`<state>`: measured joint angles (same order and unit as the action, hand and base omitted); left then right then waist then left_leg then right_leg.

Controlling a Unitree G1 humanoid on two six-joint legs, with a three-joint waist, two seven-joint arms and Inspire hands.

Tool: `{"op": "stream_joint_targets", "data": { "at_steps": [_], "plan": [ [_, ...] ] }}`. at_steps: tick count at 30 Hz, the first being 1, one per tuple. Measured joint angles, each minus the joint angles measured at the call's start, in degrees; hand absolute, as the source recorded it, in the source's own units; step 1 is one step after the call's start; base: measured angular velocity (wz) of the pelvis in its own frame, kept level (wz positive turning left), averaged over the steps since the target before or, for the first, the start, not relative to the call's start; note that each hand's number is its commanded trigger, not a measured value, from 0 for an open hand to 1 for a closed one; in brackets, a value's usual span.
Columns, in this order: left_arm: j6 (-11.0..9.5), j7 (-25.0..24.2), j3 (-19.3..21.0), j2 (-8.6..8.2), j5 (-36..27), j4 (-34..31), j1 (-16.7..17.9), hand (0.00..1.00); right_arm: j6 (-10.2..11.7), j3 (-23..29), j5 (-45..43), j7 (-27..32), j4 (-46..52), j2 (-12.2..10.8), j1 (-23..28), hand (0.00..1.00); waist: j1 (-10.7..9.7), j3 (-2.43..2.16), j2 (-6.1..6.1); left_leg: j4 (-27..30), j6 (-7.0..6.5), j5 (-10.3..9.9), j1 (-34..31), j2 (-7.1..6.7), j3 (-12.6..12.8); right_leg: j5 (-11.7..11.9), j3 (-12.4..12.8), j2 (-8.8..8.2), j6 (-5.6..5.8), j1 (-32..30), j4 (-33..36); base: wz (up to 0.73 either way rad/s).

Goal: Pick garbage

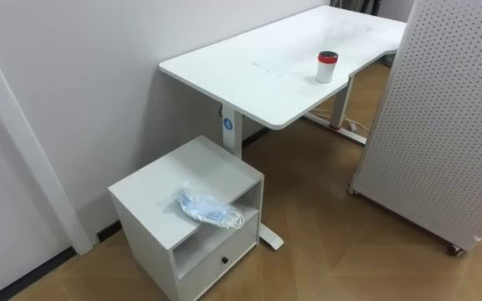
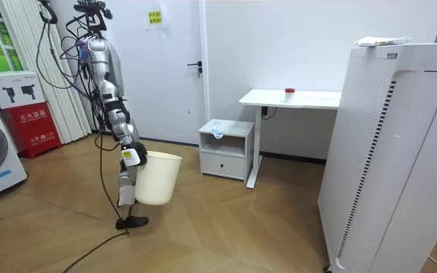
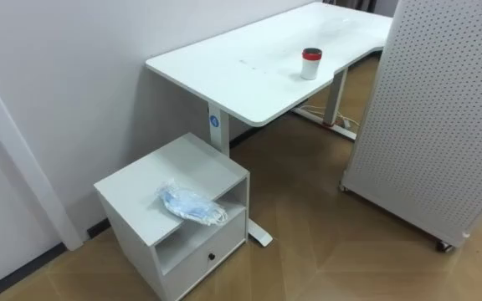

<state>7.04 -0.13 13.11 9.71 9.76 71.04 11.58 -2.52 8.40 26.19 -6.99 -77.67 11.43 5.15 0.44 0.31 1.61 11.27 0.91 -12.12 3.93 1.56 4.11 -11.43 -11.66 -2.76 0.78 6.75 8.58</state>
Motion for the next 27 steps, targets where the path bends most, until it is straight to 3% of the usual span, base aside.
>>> {"op": "stream_joint_targets", "data": {
  "at_steps": [9, 17, 19, 20, 23, 27],
  "plan": [
    [0.1, -0.5, -0.5, -0.01, -0.1, 0.0, -0.8, 0.00, 0.0, -0.9, 0.0, 0.0, 0.1, 0.0, -0.3, 1.00, 0.0, -0.10, 0.19, 0.5, 0.00, 0.0, -1.2, 0.02, -0.1, 0.0, 0.0, 0.02, 0.00, -1.2, 0.1, 0.00],
    [0.0, -0.7, -1.0, 0.04, 0.1, 0.0, -2.0, 0.00, -0.6, -1.1, -0.1, -0.1, -0.2, -0.1, -1.3, 1.00, 0.1, 0.07, 0.59, 2.3, 0.06, -0.2, -2.4, 0.25, 0.4, -0.3, -0.1, 0.03, -0.31, -2.0, 0.8, 0.00],
    [0.0, -0.7, -1.0, 0.11, 0.1, 0.0, -1.8, 0.00, -0.7, -1.6, -0.1, -0.4, 0.1, -0.1, -1.3, 1.00, 0.3, 0.38, 0.26, 6.2, 0.57, -2.2, -3.8, 1.36, 0.4, -1.2, -0.1, 0.78, -0.86, -2.3, 2.4, -0.02],
    [0.1, -0.7, -1.0, 0.22, 0.1, 0.0, -1.8, 0.00, -0.7, -1.5, -0.4, -0.5, 0.1, -0.1, -1.3, 1.00, 0.2, 0.30, 0.10, 7.7, 0.82, -2.9, -4.5, 1.80, 0.4, -1.7, -0.1, 1.03, -1.06, -2.8, 3.3, 0.00],
    [0.2, -0.8, -1.1, 0.92, 0.1, 0.5, -2.0, 0.00, -0.7, -1.5, -1.4, -1.4, 0.0, -0.1, -1.7, 1.00, 0.4, 0.37, 0.31, 18.3, 1.83, -4.7, -9.1, 3.85, 0.4, -4.7, 0.1, 1.97, -2.38, -4.9, 8.3, -0.04],
    [0.9, -1.1, -1.5, 1.01, 0.1, 0.8, -1.2, 0.00, -0.7, -1.6, -1.4, -1.3, 0.1, 0.3, -0.6, 1.00, 1.2, 0.24, -0.71, 35.6, 1.51, -3.9, -15.3, 8.01, -0.2, -8.6, 0.2, 3.90, -4.92, -4.6, 13.8, -0.12]
  ]
}}
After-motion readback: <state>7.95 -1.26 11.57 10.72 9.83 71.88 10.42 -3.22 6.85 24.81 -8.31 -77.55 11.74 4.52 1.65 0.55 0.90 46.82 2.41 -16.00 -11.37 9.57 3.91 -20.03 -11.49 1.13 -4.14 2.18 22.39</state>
